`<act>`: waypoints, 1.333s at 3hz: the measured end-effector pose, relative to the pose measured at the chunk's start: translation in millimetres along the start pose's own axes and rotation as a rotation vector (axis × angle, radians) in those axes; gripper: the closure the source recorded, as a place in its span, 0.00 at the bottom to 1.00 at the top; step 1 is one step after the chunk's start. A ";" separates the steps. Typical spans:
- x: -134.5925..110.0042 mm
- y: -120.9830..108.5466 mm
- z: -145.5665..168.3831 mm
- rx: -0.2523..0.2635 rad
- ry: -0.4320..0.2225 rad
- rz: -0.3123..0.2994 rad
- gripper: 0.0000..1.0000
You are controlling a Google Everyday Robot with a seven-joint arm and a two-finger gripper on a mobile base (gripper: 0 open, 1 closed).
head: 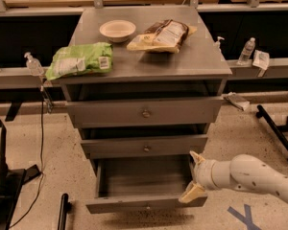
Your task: Close bottom drawer
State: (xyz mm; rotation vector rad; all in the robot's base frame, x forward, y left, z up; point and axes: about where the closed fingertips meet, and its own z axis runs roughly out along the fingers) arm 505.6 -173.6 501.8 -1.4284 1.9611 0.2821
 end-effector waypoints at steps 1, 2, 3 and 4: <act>12.8 9.4 21.8 -0.011 -0.018 0.013 0.00; 12.9 9.4 21.9 -0.011 -0.018 0.013 0.00; 39.2 -0.7 51.0 -0.039 -0.009 0.037 0.00; 79.1 -11.0 99.6 -0.101 0.039 0.073 0.00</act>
Offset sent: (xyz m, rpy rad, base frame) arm -0.0021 0.0057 -0.0300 0.0258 0.0090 0.0001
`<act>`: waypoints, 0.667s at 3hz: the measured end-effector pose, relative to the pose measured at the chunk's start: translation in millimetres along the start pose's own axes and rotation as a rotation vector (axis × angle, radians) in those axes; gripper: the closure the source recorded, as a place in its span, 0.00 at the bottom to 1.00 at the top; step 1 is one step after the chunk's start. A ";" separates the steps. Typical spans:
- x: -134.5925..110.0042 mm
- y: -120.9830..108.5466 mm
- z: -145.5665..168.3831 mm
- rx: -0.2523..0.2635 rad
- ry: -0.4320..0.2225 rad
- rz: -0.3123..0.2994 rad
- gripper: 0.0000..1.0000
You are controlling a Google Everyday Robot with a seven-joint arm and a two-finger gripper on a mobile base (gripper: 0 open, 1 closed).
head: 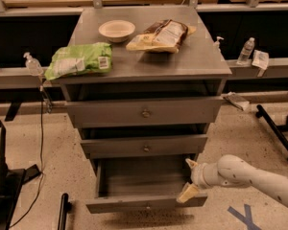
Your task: Close bottom drawer
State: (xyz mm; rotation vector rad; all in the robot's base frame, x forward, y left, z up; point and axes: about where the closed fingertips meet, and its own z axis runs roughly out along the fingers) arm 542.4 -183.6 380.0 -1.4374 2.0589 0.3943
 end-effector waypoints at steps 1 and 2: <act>29.2 -9.3 46.6 -0.041 0.072 0.010 0.00; 64.1 -18.9 94.5 -0.027 0.089 -0.007 0.00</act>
Offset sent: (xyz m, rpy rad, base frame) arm 0.0464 -0.0117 -0.1561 -0.1090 0.0138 0.0257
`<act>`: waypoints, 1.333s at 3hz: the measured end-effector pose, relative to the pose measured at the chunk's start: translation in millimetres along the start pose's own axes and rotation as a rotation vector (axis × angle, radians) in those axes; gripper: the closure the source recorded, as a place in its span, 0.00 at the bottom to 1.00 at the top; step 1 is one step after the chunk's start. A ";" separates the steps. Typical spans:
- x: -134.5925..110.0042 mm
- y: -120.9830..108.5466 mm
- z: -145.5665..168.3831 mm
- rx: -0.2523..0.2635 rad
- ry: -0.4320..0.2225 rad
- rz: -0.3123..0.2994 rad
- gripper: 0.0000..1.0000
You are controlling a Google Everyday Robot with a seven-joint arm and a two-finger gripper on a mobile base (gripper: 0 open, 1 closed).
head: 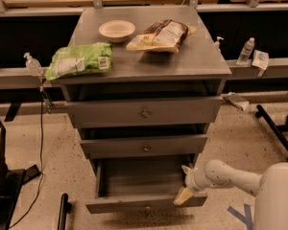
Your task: Close bottom drawer
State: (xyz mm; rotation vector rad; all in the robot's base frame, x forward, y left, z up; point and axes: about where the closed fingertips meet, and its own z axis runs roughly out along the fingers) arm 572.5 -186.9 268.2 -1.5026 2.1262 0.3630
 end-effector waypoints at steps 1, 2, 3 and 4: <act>0.0 0.1 0.1 0.000 0.000 0.000 0.00; 13.0 1.5 18.8 -0.036 0.026 -0.029 0.00; 39.2 5.8 53.2 -0.095 0.084 -0.088 0.00; 55.3 9.2 77.7 -0.133 0.103 -0.130 0.00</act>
Offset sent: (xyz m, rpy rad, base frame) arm 0.0023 -0.0094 -0.0970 -0.1009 0.0993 0.1835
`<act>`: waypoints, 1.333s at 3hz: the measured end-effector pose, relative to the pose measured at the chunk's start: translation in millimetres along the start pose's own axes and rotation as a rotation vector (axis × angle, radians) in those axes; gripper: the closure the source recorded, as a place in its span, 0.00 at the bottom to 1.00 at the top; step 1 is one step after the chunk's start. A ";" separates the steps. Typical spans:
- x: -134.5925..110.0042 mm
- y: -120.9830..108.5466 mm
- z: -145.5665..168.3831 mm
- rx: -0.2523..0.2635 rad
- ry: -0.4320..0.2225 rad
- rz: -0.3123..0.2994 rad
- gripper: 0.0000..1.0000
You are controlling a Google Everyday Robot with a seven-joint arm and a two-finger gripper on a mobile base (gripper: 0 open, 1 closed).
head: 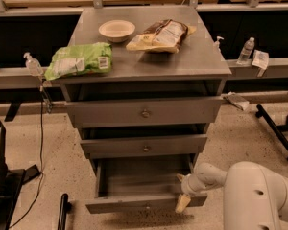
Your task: Close bottom drawer
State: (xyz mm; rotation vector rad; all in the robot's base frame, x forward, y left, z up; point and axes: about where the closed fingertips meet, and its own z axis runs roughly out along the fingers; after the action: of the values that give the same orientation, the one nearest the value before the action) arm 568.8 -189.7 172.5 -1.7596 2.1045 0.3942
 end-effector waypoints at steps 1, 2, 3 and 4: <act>-2.4 -1.3 21.9 -0.015 0.006 -0.050 0.22; -7.9 -1.7 23.2 -0.016 0.009 -0.073 0.53; -7.8 -1.6 23.2 -0.016 0.009 -0.073 0.76; -8.2 -5.5 27.1 -0.014 0.029 -0.071 0.80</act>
Offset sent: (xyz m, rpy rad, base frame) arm 0.0154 0.0277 -0.0217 -0.0316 -0.0467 0.1204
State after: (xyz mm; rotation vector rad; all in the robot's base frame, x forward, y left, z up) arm 578.2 -171.6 152.1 -1.8523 2.0572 0.3666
